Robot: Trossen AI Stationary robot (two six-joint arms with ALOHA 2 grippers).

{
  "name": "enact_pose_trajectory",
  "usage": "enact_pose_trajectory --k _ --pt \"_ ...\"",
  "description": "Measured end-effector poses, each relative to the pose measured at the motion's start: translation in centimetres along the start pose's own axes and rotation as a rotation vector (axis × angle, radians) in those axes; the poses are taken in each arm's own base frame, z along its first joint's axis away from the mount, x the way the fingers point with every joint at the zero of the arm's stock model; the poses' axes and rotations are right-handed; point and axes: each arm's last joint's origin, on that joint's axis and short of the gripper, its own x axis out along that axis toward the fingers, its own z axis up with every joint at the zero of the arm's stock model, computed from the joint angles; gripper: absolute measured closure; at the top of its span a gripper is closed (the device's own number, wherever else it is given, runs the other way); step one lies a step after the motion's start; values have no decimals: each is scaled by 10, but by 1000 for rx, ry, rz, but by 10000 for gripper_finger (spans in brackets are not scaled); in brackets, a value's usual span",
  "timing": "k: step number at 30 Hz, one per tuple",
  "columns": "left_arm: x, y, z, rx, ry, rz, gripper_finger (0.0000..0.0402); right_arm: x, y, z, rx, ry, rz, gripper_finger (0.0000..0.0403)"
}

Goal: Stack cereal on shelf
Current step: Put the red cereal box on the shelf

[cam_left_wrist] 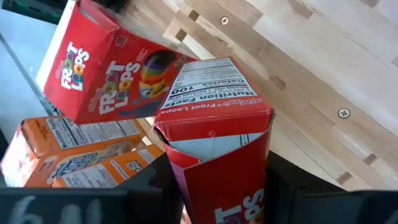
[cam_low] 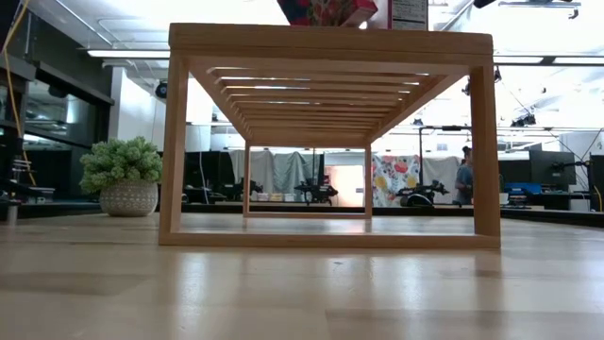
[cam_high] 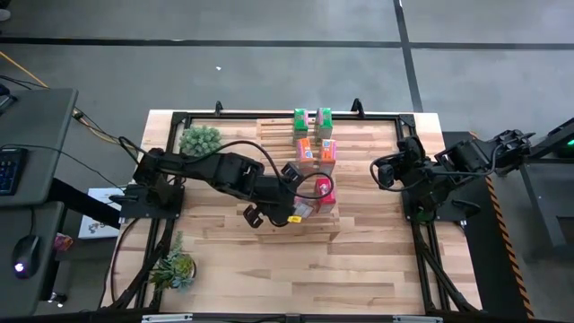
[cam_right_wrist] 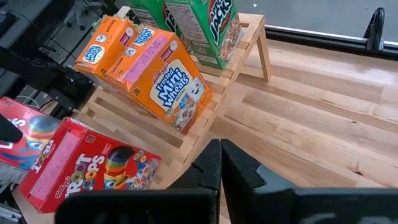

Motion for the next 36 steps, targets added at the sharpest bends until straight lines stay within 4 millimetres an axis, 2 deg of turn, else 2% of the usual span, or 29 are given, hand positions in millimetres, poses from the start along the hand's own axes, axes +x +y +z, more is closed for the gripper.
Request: enact_pose_trajectory --k 7,21,36 --pt "0 1 0 14 -9 -1 259 0 0 0 1 -4 -1 402" --pt "2 9 -6 -6 -9 14 181 0 0 0 34 -5 -1 402" --pt "-3 14 -4 -48 7 123 176 0 0 0 33 -5 -1 402"
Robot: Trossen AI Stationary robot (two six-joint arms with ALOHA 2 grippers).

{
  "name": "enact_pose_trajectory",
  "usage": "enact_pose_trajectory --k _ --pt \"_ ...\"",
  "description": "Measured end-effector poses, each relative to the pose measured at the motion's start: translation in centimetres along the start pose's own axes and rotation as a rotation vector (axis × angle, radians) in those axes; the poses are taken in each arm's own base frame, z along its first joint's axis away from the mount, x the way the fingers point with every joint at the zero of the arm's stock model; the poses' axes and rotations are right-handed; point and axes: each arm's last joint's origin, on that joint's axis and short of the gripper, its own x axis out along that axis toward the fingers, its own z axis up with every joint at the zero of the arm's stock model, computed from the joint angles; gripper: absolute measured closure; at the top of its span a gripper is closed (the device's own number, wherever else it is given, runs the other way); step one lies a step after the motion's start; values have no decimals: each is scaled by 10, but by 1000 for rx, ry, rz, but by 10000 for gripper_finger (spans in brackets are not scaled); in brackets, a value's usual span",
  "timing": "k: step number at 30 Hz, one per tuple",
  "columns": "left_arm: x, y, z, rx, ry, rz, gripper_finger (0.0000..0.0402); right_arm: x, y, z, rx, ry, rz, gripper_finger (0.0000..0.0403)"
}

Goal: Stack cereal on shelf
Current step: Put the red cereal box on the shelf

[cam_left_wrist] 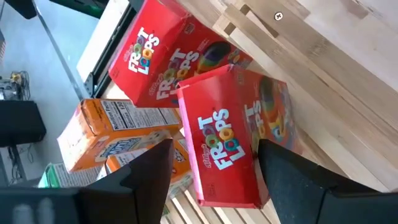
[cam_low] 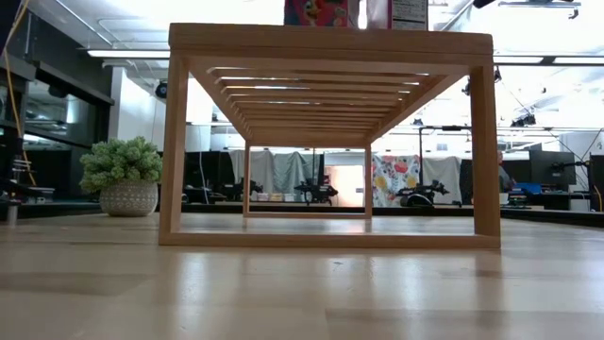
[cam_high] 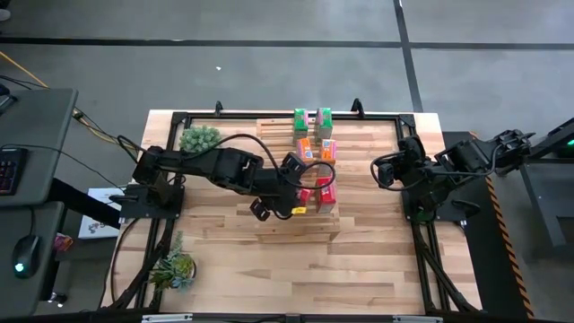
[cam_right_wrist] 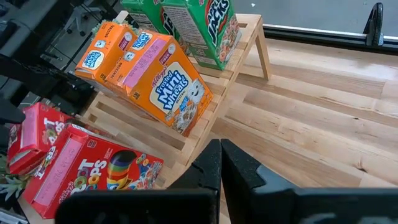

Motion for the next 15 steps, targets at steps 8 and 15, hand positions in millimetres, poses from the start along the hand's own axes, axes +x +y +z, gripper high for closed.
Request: enact_pose_trajectory --k 8,15 --pt "-24 -3 -5 -92 0 34 176 0 0 0 0 -13 -3 402" --pt "-82 -8 -22 -523 -112 80 199 2 1 -1 -8 -9 -11 402"
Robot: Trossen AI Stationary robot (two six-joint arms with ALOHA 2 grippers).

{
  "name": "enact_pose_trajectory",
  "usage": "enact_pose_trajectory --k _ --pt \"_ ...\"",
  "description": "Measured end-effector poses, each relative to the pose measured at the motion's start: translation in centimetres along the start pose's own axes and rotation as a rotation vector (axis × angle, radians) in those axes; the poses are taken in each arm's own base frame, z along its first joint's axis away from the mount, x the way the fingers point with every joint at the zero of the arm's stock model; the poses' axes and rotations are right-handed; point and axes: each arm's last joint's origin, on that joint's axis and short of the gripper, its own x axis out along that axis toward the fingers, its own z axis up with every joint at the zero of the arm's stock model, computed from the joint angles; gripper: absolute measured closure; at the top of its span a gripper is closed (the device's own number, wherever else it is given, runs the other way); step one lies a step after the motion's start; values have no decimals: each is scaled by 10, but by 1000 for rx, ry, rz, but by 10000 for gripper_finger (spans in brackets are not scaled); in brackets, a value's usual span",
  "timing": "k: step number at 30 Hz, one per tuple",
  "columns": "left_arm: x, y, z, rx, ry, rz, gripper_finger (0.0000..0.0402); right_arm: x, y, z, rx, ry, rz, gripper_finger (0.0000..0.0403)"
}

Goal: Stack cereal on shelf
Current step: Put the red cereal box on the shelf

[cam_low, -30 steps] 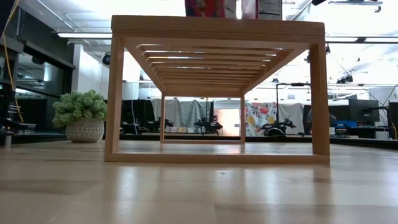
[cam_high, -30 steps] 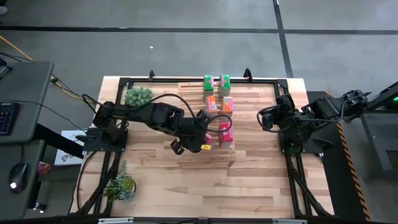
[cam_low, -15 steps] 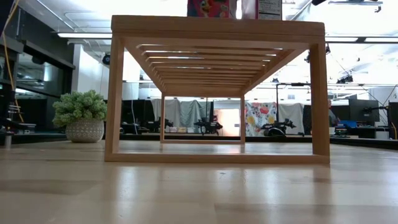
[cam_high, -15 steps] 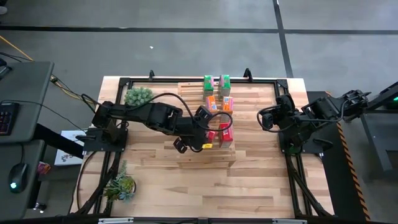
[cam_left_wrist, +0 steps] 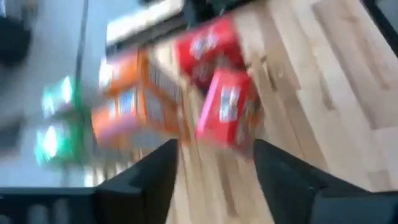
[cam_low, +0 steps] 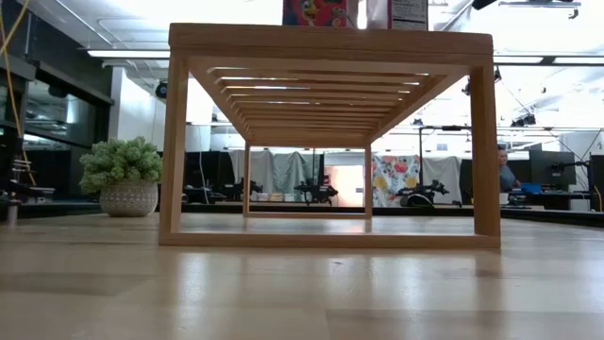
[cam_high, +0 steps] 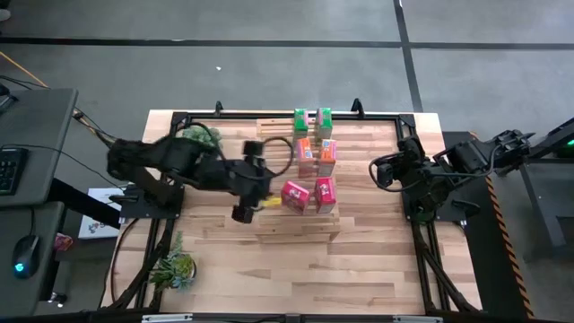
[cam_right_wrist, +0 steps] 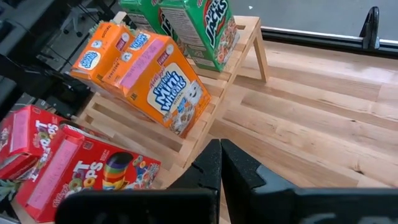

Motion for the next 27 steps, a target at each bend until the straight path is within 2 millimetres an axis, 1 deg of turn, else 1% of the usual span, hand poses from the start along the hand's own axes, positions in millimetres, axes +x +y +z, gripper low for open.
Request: enact_pose_trajectory --k 1,2,4,5,6,7,8,10,12,15,17,19,21,27 --pt "-2 0 -7 -58 17 2 214 1 1 0 -2 0 -2 402" --pt "2 -2 -14 -104 43 8 234 1 1 -1 -4 0 -4 402" --pt "13 -10 -27 -204 49 14 286 3 3 -2 -9 1 -10 402" --pt "25 -19 -36 -242 63 6 317 3 3 -2 -13 2 -14 402" --pt "34 -28 -42 -291 41 -14 351 4 4 -3 -15 3 -15 402" --pt "41 -38 -48 -345 -3 -41 375 4 4 -3 -17 5 -17 402" --pt "50 -48 -54 -399 -48 -75 387 4 4 -4 -20 10 -20 402" --pt "62 -66 -65 -504 -138 -148 387 5 5 -4 -21 13 -21 402" --pt "73 -80 -71 -612 -215 -180 394 5 5 -4 -21 27 -19 402" --pt "83 -89 -79 -714 -269 -139 399 5 5 -4 -21 30 -18 402" --pt "87 -88 -83 -732 -283 -73 400 5 5 -4 -21 30 -18 402" --pt "98 -84 -86 -747 -261 -27 401 5 5 -4 -21 30 -18 402" --pt "106 -79 -89 -747 -228 -24 401 5 5 -4 -21 30 -18 402" --pt "124 -65 -91 -723 -203 -37 401 5 5 -4 -21 29 -18 402"
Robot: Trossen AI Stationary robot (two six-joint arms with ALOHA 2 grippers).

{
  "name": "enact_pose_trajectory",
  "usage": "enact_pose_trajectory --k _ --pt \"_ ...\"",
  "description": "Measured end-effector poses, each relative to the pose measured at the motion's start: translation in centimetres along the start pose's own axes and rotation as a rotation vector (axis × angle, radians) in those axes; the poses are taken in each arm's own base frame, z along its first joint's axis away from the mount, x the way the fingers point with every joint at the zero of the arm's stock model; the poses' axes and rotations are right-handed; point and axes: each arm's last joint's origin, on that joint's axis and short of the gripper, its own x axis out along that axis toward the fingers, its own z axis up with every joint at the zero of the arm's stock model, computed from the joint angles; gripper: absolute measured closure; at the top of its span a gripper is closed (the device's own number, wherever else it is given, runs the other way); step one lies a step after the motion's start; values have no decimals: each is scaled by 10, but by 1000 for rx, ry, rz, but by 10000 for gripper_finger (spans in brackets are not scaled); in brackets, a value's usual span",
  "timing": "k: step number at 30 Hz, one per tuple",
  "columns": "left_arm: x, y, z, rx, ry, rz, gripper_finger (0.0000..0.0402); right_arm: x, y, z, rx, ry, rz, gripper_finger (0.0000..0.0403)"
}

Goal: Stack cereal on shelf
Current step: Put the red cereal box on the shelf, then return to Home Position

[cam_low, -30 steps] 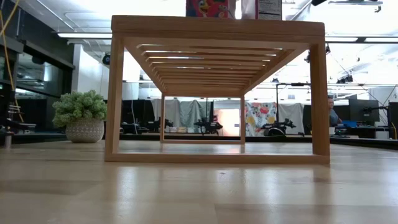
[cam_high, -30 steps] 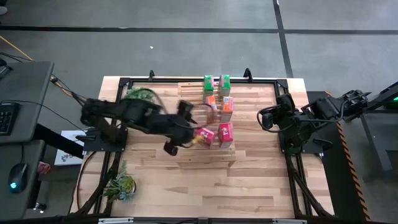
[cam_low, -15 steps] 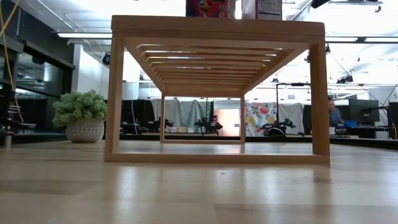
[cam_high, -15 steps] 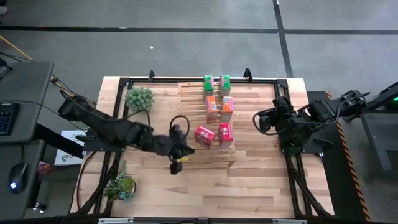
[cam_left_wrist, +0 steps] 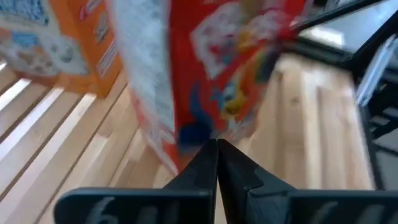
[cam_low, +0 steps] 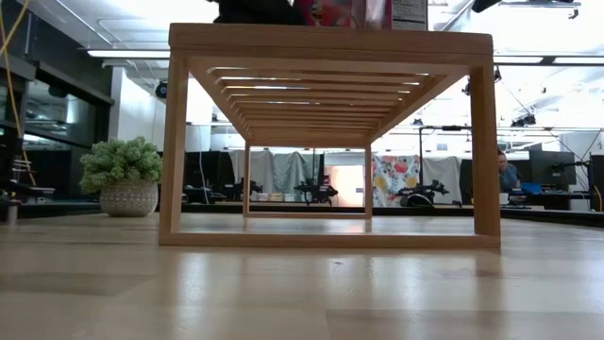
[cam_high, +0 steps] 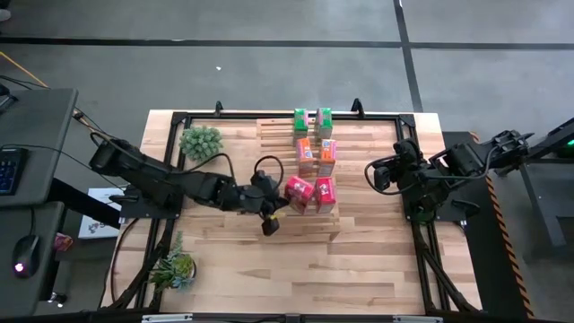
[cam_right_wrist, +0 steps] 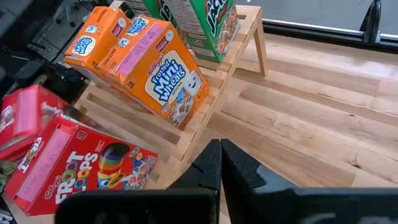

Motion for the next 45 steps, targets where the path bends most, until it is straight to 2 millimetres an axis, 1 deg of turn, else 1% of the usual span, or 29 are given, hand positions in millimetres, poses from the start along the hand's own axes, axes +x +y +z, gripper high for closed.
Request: enact_pose_trajectory --k 8,14,17,20,24,29,32,35,39,41,43,45 --pt "5 13 4 31 28 -3 401 0 1 0 7 -1 5 402" --pt "6 16 6 135 23 2 401 0 3 0 24 11 28 402" --pt "10 20 6 179 31 16 401 0 5 0 34 30 46 402" --pt "11 25 9 191 24 25 401 1 8 -1 40 60 63 402" --pt "14 31 11 194 24 40 401 4 17 -6 10 136 107 402" --pt "16 37 16 198 13 15 401 15 36 -14 -60 199 157 402" --pt "16 38 16 214 12 7 401 23 46 -21 -105 218 159 402" --pt "16 38 17 210 12 7 401 30 52 -26 -142 232 141 402" --pt "8 37 16 209 32 -14 401 31 52 -27 -161 244 134 402" --pt "0 40 15 213 63 -8 401 30 50 -26 -163 237 130 402" --pt "-12 42 17 199 64 -8 401 26 46 -24 -163 228 127 402" --pt "-30 46 21 174 52 -12 401 23 42 -21 -161 215 126 402"
